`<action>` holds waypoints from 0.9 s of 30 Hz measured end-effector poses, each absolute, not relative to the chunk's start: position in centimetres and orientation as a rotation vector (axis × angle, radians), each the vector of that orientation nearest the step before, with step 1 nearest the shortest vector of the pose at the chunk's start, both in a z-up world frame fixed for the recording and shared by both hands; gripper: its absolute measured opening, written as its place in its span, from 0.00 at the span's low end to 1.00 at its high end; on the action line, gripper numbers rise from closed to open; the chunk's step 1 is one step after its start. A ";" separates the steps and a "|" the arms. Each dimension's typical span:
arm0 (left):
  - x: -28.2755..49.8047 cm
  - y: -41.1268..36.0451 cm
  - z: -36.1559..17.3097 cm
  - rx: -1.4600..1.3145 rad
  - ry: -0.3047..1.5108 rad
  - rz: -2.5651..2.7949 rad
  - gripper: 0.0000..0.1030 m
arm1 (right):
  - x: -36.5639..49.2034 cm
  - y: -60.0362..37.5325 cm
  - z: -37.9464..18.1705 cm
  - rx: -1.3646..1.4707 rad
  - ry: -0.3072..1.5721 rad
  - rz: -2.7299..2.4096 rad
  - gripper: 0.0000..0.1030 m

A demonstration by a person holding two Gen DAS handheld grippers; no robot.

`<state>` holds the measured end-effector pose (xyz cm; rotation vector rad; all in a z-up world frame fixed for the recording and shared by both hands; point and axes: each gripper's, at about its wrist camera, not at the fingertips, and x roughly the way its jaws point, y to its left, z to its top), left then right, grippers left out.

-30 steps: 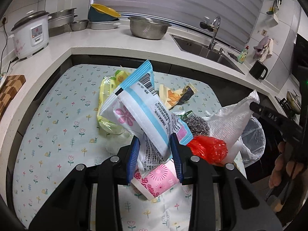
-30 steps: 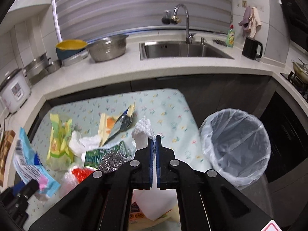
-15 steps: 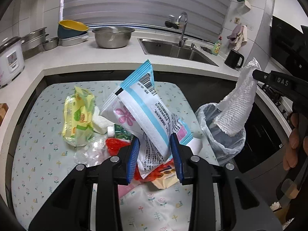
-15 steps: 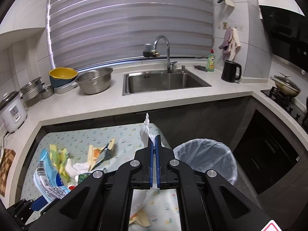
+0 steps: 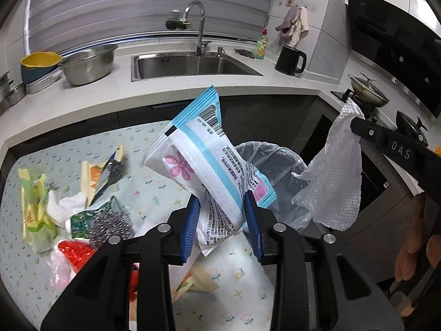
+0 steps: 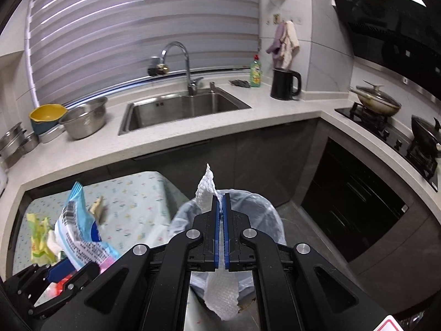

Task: Collect trash
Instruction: 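Carry both items over the bin and open both tools to drop them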

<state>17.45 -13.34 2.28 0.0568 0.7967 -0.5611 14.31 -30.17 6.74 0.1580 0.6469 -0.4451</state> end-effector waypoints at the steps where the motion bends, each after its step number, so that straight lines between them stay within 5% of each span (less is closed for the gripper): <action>1: 17.8 -14.5 2.0 0.064 0.800 -0.578 0.31 | 14.5 -30.9 6.3 0.166 0.652 -0.452 0.02; 15: 22.2 -24.8 -3.4 0.149 0.876 -0.670 0.34 | 18.3 -37.6 -0.1 0.264 0.735 -0.474 0.02; 20: 22.9 -25.9 -4.5 0.149 0.891 -0.671 0.51 | 19.0 -38.4 -1.4 0.296 0.753 -0.462 0.03; 22: 23.4 -26.0 -4.8 0.142 0.904 -0.666 0.63 | 19.1 -38.7 -1.6 0.305 0.750 -0.463 0.11; 27: 23.9 -25.5 -4.7 0.119 0.905 -0.648 0.66 | 19.0 -38.9 -1.3 0.319 0.725 -0.459 0.31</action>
